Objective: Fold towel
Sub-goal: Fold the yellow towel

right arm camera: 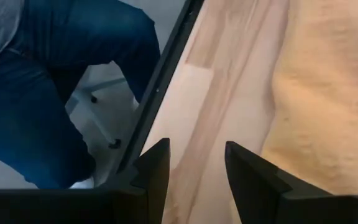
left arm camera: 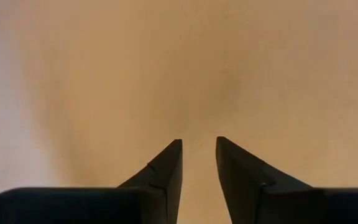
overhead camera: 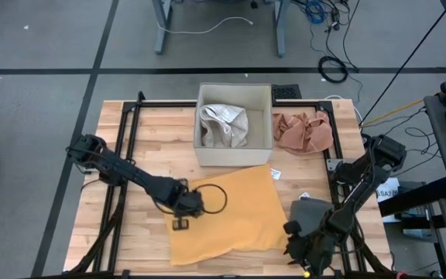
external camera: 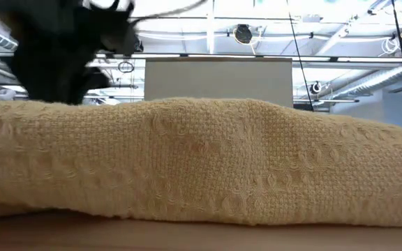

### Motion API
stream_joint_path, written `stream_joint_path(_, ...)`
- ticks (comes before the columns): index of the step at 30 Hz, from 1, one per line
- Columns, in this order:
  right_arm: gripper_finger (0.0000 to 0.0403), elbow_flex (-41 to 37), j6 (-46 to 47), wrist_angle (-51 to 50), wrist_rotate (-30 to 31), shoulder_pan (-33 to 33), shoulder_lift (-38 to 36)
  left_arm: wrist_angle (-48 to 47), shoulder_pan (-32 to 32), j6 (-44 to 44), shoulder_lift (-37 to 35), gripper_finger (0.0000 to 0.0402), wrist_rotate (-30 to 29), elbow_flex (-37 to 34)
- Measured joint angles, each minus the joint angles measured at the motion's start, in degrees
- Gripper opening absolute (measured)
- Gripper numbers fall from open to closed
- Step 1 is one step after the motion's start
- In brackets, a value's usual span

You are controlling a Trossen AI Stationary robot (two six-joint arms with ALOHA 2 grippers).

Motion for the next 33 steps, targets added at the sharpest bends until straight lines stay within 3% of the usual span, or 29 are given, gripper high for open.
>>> stream_joint_path(4, 0.0141, 0.0, 1.87, -0.21, -0.09, 0.76, 2.04, 15.5, -1.57, 5.93, 0.14, 0.0104, -0.07, 0.02)
stream_joint_path(8, 0.0141, 0.0, 2.91, -0.04, -0.33, 1.02, 4.11, 21.98, -1.54, 11.69, 0.61, 0.0104, -4.29, 0.02)
stream_joint_path(22, 0.0141, 0.0, 1.91, -3.63, 2.8, -0.58, 6.57, 27.12, 3.25, 15.1, 12.66, 0.0104, -4.88, 0.24)
stream_joint_path(33, 0.0141, 0.0, -3.59, -5.67, 2.95, -5.17, 5.99, 27.28, 3.69, 15.82, 15.26, 0.0104, -4.76, 0.29)
